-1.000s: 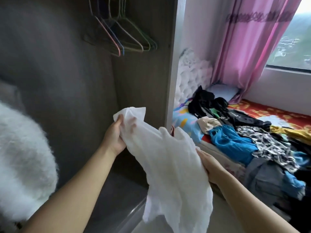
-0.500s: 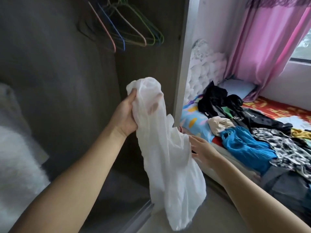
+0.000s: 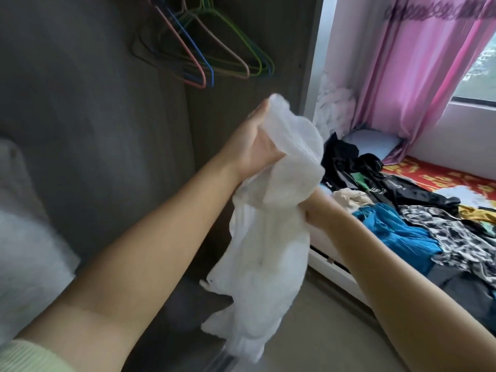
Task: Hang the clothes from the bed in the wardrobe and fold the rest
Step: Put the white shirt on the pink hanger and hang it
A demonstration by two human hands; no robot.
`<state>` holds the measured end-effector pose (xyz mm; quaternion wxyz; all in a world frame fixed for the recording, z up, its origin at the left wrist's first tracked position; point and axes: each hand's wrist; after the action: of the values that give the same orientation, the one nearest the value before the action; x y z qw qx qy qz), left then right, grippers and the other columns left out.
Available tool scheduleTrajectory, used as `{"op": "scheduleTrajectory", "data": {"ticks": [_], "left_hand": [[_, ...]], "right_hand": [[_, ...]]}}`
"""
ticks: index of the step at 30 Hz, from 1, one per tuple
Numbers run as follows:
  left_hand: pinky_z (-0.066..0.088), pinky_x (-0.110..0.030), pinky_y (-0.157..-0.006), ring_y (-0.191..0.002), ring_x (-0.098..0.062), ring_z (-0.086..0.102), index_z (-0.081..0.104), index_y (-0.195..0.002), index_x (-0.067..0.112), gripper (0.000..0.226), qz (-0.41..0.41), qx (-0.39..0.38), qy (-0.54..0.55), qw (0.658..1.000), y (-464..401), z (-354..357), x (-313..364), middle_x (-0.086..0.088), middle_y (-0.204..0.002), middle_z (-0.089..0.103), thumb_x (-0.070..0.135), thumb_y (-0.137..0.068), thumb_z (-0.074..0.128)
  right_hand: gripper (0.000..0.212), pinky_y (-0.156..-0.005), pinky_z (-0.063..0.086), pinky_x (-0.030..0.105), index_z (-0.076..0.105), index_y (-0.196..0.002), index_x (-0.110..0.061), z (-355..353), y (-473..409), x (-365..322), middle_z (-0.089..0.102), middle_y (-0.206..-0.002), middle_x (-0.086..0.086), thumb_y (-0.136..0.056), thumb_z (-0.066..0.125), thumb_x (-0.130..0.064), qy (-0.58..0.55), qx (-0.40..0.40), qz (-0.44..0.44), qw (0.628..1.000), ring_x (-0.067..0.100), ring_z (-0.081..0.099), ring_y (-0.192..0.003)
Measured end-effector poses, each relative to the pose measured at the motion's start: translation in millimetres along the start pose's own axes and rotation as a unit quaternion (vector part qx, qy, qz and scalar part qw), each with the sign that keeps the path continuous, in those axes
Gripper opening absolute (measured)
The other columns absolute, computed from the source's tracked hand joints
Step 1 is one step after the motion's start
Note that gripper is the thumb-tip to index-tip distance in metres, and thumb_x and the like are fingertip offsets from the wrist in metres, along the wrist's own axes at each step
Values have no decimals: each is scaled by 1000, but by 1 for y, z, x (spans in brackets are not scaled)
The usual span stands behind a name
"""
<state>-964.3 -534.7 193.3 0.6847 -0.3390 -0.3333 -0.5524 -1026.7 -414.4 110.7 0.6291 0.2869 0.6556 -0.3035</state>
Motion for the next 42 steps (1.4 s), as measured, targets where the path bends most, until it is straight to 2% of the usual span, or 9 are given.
{"op": "scheduleTrajectory", "data": {"ticks": [5, 8, 10, 15, 22, 28, 32, 35, 42], "left_hand": [[44, -41, -104, -98, -13, 65, 55, -120, 20, 27, -71, 132, -178, 973, 46, -108, -64, -2, -106, 67, 33, -98, 48], [53, -18, -75, -78, 0, 68, 60, -106, 17, 23, -188, 16, -275, 943, 96, -124, -119, 8, -87, 72, 35, -92, 57], [54, -26, -85, -97, -10, 68, 63, -113, 17, 57, -266, -29, -316, 910, 114, -130, -147, 3, -105, 72, 50, -68, 77], [54, -39, -84, -91, -24, 68, 67, -96, 2, 61, -198, 30, -571, 796, 104, -147, -149, -14, -96, 71, 56, -74, 51], [54, -26, -61, -67, -14, 65, 64, -81, 7, 24, -123, 116, -207, 964, 83, -78, -56, -7, -74, 65, 9, -96, 45], [58, -35, -61, -103, -28, 61, 60, -115, 5, 24, -70, 265, -52, 960, 56, -48, -54, -18, -114, 60, 16, -95, 55], [56, -41, -80, -91, -27, 67, 58, -111, 2, 21, -55, 285, 30, 956, 52, -28, -63, -19, -107, 65, 15, -98, 50], [51, -43, -91, -94, -30, 65, 59, -98, -3, 19, -31, 279, 40, 959, 54, -12, -61, -20, -106, 66, 12, -99, 46], [53, -40, -86, -87, -26, 66, 67, -94, 4, 25, 110, 333, -91, 932, 65, -59, -51, -16, -97, 68, 20, -97, 48]], "right_hand": [[23, -47, 46, 15, 56, -74, -18, -19, -5, -40, 59, -54, -6, -95, 53, -26, -133, 74, -21, 988, 6, 58, -51], [28, -53, 46, 22, 52, -68, -17, -23, -17, -53, 55, -52, -5, -95, 52, -24, -157, 83, -30, 984, 8, 56, -49], [29, -53, 44, 22, 48, -67, -16, -22, -28, -52, 51, -56, -2, -96, 49, -21, -158, 89, -21, 983, 9, 53, -49], [20, -58, 50, 23, 56, -84, -15, -34, -50, -26, 60, -80, 2, -95, 49, -30, -120, 153, 29, 981, 11, 57, -64], [33, -68, 49, 32, 54, -118, -14, -44, -14, 53, 62, -120, 7, -88, 66, -19, 228, -47, 260, 937, 19, 57, -111], [33, -101, 47, 33, 54, -129, -11, -12, 31, 50, 59, -133, 4, -98, 51, -21, 376, -288, 236, 848, 15, 57, -117], [40, -74, 48, 23, 62, -105, -16, 18, 37, 64, 64, -101, -1, -88, 57, -52, 382, -185, 136, 895, 11, 58, -85], [36, -63, 41, 29, 48, -59, -19, 20, 30, 82, 45, -59, -2, -95, 51, -21, 254, -11, 86, 963, 14, 41, -56], [27, -65, 46, 34, 64, -85, -5, -18, 24, 43, 61, -81, 17, -97, 47, -22, 55, 17, 110, 992, 26, 57, -72]]}}
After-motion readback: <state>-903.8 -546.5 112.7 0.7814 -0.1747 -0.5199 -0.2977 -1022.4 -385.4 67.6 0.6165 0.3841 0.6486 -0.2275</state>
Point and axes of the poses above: each hand's wrist, its own y-axis away from the middle knuckle, its own z-axis out of the palm, x = y × z
